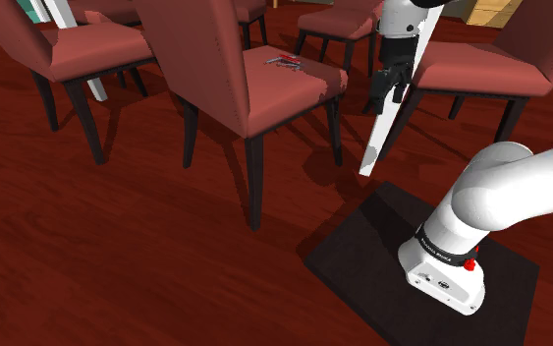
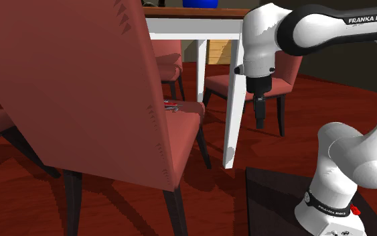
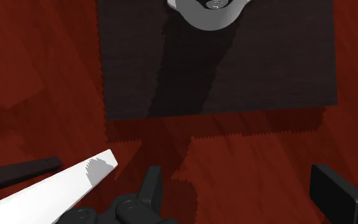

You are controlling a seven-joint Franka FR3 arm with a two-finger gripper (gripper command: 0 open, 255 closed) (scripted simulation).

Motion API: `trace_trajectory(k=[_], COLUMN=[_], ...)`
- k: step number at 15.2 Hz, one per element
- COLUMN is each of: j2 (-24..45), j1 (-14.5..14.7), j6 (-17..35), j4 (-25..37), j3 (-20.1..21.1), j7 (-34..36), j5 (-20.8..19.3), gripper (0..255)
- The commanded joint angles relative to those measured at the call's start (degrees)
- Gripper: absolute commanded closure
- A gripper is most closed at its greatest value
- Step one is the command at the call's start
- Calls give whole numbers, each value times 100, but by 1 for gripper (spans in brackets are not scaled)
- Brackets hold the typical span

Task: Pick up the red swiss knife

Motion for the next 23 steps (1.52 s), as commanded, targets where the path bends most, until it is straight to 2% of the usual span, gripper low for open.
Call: trace_trajectory(k=[1,6,12,18,23], j2=[0,1064,2281,3486,4546], j1=[0,108,222,300,327], j6=[0,387,607,578,350], j4=[0,851,2054,3489,4942], j3=[0,-75,-142,-179,-184], j7=[0,-218,-493,-776,-1002], j5=[0,14,84,202,326], gripper=[0,0,0,0,0])
